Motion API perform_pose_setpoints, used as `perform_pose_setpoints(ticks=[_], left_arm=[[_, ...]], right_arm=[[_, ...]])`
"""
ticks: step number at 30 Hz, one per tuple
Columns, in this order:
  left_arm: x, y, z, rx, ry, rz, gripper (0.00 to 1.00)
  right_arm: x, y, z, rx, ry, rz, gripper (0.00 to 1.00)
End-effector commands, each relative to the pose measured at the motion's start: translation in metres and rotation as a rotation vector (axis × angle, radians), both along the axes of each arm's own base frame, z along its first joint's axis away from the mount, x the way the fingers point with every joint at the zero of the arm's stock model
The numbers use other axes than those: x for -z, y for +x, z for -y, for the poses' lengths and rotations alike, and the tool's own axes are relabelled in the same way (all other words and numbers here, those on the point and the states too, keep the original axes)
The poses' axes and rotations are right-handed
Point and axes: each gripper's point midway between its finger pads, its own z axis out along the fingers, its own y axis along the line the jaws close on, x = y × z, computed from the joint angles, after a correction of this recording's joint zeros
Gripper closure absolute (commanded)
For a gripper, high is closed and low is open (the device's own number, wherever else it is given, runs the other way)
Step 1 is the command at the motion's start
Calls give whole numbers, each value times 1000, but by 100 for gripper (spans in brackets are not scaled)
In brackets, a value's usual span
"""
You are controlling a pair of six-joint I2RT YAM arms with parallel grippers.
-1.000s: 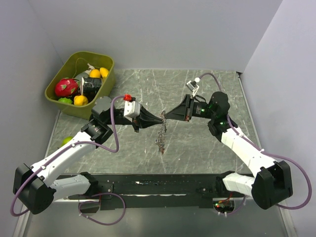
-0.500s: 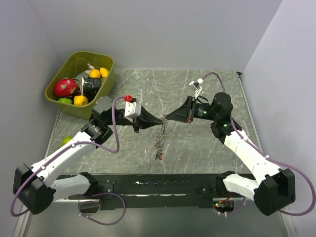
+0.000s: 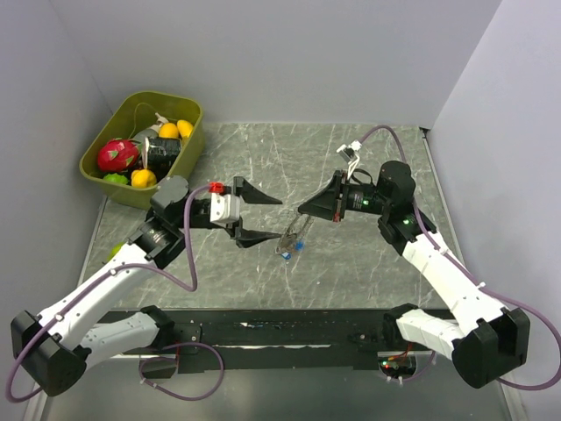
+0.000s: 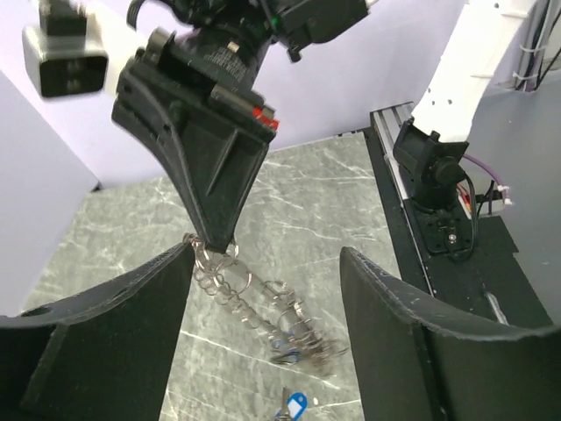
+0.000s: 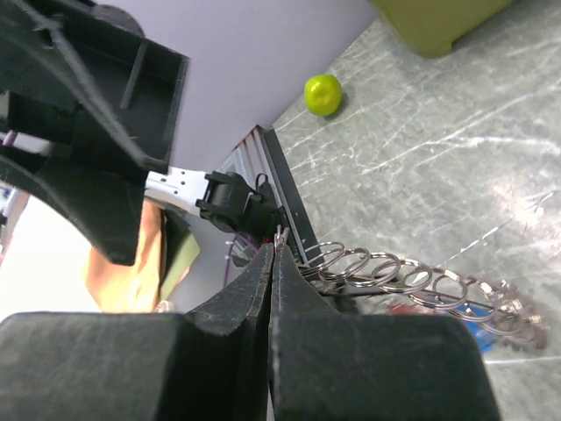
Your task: Put the keys on the keyring
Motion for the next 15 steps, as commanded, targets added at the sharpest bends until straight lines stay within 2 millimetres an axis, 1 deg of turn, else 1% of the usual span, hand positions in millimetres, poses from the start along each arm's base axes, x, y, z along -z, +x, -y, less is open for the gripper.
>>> perform_pose_setpoints(ticks=[1,2,4,5,8,11,15], left_arm=[[-13,12,6,-27,-4,-62,29],[-13,9,8,0,3,-102,34],[-11,13,16,28,11,-155,41],[-13,11,18,60,9,-161,48],[-11,11,25,100,20,-249,48],[-8,13,30,130,28,-267,48],[1,17,33,127,56,-292,49]], right_arm=[[-38,-6,1,-44,32,185,100],[-39,-8,1,-52,32,204,100],[-41,-11,2,-57,31,232,100],[-41,-11,2,-57,28,249,100],[-44,-13,4,-51,25,284,100],[-46,-14,6,-39,19,299,100],[-50,-15,7,-35,26,319,100]])
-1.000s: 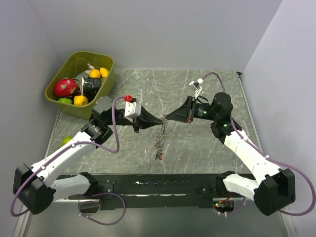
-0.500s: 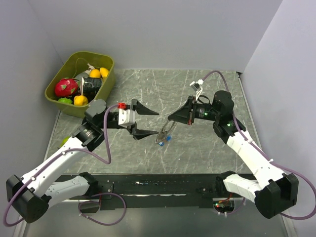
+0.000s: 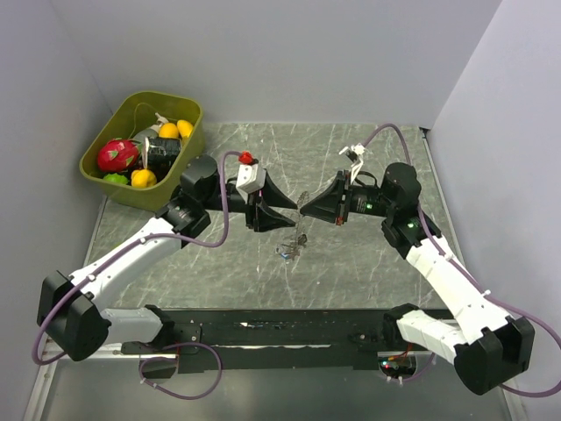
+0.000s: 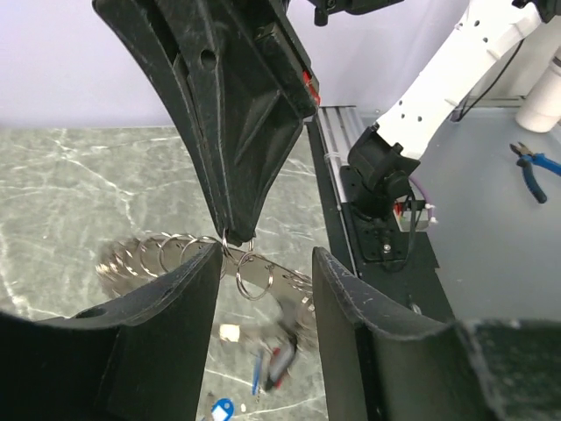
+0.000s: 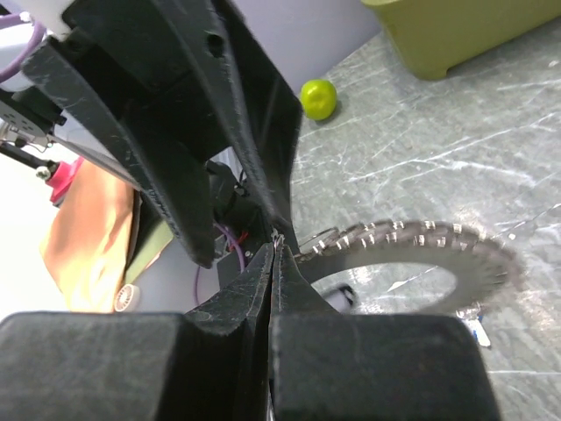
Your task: Put the keys on the keyring
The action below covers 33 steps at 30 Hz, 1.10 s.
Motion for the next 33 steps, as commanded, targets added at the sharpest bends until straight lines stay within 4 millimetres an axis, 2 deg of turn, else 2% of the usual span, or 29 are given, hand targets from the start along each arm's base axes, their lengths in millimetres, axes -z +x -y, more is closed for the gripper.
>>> perform_pose_setpoints(ticks=[1,6,12,16,20,24,25,29,33], left_arm=[[-21,-6,0,43,-28,17,50],[-16,0,0,7,-20,6,49],[-19,9,-1,-49,-39,-17,46],[-23,11,-9,-58,-67,-50,46],[-31,10,-24,-58,-121,-109,46],[-40,3,-29,-19,-167,-143,46],[-39,3,-30,-7,-166,-208,47],[-39,-5,-31,66,-188,-269,48],[-36,-7,-28,109,-183,-316,54]], right_arm=[[-42,-7,3,-4,48,168,100],[-44,-9,5,1,57,184,100],[-45,-11,6,10,58,194,100],[-46,-9,7,30,60,196,100],[-47,-8,8,46,62,200,100],[-47,-4,11,89,62,203,100],[-46,-3,11,96,61,199,100],[-46,0,12,113,66,195,100],[-48,0,12,118,71,199,100]])
